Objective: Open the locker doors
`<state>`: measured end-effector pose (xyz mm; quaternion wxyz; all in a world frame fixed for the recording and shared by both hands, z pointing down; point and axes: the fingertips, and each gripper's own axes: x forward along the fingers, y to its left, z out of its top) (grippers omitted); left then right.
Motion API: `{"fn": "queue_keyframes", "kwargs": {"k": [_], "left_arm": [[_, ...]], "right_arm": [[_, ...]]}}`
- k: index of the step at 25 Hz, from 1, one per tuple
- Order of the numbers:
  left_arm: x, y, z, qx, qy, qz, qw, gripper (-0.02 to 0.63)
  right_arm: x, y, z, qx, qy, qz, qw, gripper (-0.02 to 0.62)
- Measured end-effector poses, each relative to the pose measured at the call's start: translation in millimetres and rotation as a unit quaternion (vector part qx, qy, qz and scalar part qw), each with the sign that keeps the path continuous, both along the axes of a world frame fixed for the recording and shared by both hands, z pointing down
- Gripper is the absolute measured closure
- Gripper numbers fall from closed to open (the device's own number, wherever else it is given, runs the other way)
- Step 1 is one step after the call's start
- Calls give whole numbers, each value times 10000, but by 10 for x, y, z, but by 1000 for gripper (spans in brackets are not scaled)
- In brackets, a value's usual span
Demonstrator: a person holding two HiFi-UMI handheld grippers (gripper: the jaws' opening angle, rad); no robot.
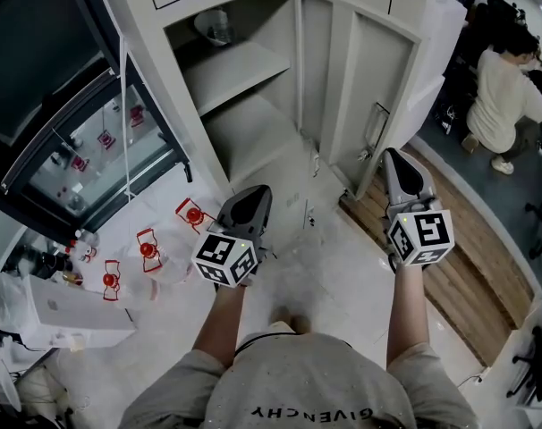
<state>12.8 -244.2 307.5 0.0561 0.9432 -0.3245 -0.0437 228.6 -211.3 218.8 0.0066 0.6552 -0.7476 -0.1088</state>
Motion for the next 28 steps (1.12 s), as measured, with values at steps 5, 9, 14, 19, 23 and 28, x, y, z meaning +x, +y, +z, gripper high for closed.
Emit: {"fn": "queue_keyframes", "kwargs": {"k": [5,9,14,19,23,28], "left_arm": [[-48,-6,47,-47,-38,-110,9999,607],[-53,-28,49,-51,-39,-174,9998,607],[-69,-34,103,-97,-55,-206,9997,607],[-142,-70,192,-189,-84,-279,9994,607],[-278,-73,286,-254,-114,-421,9987,607],[-535,-151,509,-418,-169,-744,9962,607]], "right_arm": [[89,77,-50,193,274,420,9986,594],[18,93,0,180,231,287,9992,594],[-119,28,211,-81,319,101,9994,594],[-186,-70,381,-288,270,12,9992,594],[-281,-104,560,-490,211,-104,9985,594],[-628,-209,972,-821,58,-559,9950,594]]}}
